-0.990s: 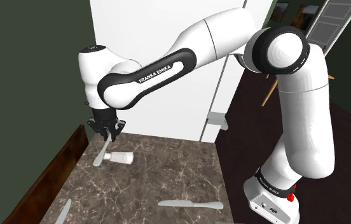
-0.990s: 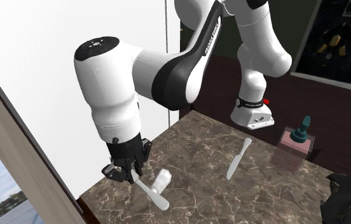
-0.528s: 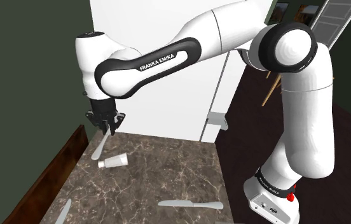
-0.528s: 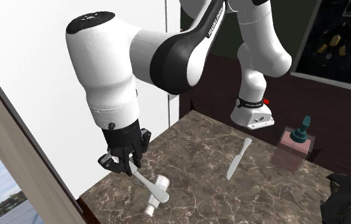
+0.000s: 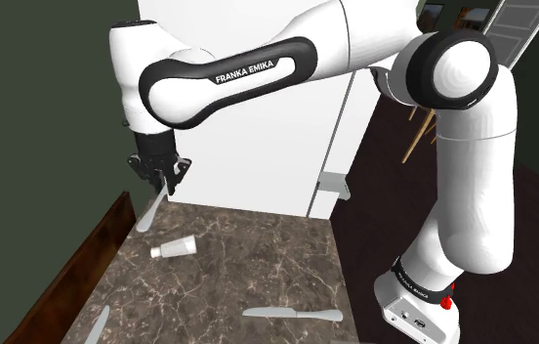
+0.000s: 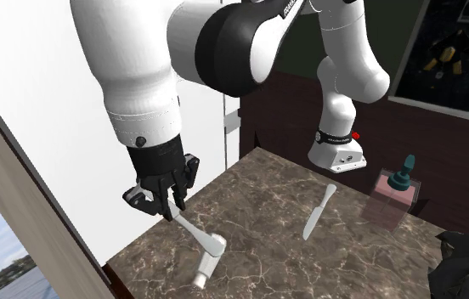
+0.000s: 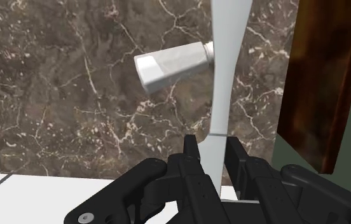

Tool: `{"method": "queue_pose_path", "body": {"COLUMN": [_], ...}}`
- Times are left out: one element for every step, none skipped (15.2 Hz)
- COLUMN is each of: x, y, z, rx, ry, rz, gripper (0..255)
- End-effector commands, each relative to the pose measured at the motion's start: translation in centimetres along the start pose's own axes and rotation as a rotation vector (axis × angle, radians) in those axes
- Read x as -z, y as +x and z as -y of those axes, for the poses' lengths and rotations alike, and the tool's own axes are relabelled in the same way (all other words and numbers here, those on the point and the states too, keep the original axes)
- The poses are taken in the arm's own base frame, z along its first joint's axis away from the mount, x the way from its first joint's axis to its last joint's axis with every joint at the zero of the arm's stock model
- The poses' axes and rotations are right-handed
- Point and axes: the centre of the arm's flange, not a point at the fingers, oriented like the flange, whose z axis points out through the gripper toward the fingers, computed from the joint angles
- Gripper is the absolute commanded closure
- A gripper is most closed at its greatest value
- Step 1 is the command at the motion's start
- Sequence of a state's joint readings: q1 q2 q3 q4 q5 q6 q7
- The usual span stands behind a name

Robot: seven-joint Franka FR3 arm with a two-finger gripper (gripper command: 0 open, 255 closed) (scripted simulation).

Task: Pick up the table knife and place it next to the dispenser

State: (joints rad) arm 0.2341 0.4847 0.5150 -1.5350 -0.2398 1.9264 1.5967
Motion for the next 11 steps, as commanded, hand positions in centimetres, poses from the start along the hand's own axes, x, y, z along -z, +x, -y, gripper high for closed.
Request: {"method": "queue_pose_path", "body": {"x": [1.1, 1.6, 2.2, 2.7, 3.2, 3.7, 4.3, 4.8, 5.3, 5.9, 6.4], "y": [-0.1, -0.1, -0.1, -0.1, -0.1, -0.1, -0.1, -0.1, -0.1, -0.1, -0.1], "z": [-0.1, -0.1, -0.1, -0.1, -0.2, -0.2, -0.2, -0.2, -0.2, -0.2, -0.2], "rx": [0.000, 0.000, 0.000, 0.000, 0.000, 0.000, 0.000, 0.000, 0.000, 0.000, 0.000], "ry": [0.000, 0.000, 0.000, 0.000, 0.000, 0.000, 0.000, 0.000, 0.000, 0.000, 0.000], "rz": [0.000, 0.000, 0.000, 0.000, 0.000, 0.000, 0.000, 0.000, 0.000, 0.000, 0.000], "gripper": [255, 255, 255, 255, 255, 255, 255, 255, 255, 255, 255]}}
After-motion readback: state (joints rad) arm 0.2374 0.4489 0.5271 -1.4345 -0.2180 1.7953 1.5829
